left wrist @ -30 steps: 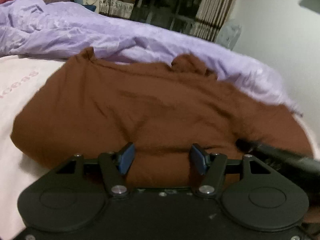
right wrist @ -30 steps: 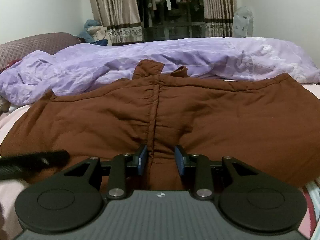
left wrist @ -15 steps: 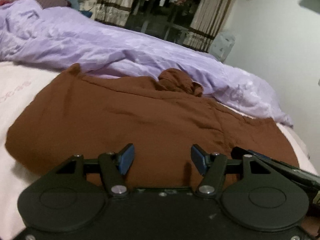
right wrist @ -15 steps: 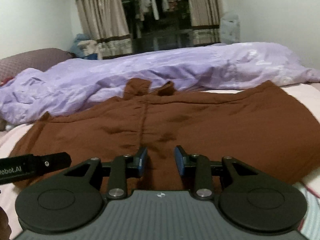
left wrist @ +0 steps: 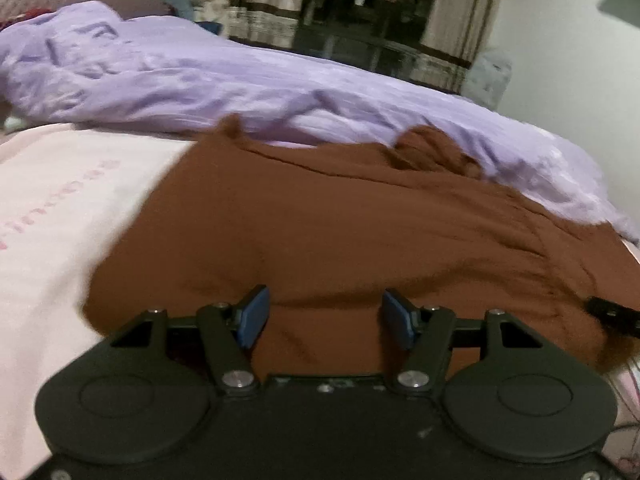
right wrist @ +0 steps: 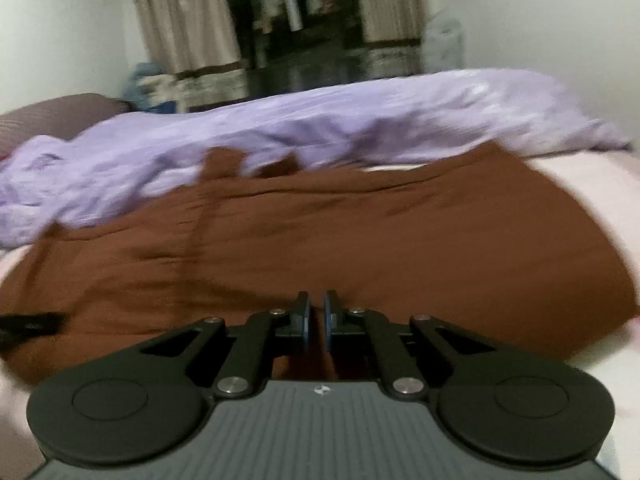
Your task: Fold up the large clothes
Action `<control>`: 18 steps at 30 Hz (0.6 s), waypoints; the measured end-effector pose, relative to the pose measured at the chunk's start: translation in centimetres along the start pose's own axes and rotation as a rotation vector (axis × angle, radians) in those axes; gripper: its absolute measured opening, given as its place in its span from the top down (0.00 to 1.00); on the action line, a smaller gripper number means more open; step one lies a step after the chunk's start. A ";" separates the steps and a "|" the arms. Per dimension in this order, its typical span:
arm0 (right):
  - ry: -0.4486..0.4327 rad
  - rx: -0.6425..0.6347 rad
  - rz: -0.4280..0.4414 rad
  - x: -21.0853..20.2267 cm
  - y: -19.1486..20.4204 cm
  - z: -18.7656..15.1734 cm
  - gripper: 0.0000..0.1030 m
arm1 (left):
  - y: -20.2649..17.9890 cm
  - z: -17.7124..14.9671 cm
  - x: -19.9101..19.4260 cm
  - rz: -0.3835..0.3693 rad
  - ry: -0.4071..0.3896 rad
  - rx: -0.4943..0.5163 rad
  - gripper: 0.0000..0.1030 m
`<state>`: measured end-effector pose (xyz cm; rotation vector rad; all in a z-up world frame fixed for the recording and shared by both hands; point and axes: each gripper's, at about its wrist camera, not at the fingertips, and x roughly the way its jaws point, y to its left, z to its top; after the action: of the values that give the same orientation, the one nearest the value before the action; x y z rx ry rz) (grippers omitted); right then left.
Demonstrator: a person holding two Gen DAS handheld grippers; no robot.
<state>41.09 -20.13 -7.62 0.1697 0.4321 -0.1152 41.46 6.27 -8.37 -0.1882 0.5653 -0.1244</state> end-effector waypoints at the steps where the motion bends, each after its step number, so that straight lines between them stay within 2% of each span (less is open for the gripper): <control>1: 0.001 0.009 -0.021 0.1 -1.0 0.2 0.94 | 0.6 0.3 -0.1 0.015 -0.007 -0.001 0.38; 6: -0.006 0.063 -0.137 0.3 -5.9 0.6 0.94 | 2.8 1.0 -0.7 0.086 -0.033 -0.011 0.38; 10: -0.001 0.105 -0.152 0.5 -8.6 0.7 0.94 | 4.0 1.4 -0.6 0.071 -0.038 -0.048 0.38; 13: -0.001 0.101 -0.162 0.3 -9.0 0.7 0.92 | 3.8 1.6 -0.6 0.077 -0.038 -0.061 0.38; 15: -0.004 0.083 -0.176 -0.2 -8.0 1.0 0.77 | 3.8 1.8 -1.5 0.063 -0.050 -0.104 0.38; 16: -0.021 0.079 -0.170 -0.7 -7.2 1.3 0.76 | 3.7 1.8 -2.3 0.054 -0.060 -0.127 0.38; 18: -0.063 0.070 -0.105 -2.0 -5.3 1.7 0.75 | 3.6 1.4 -4.0 0.049 -0.083 -0.167 0.38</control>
<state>39.20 -25.50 -5.98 0.2116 0.3744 -0.2380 39.15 10.64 -5.87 -0.3401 0.4968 -0.0210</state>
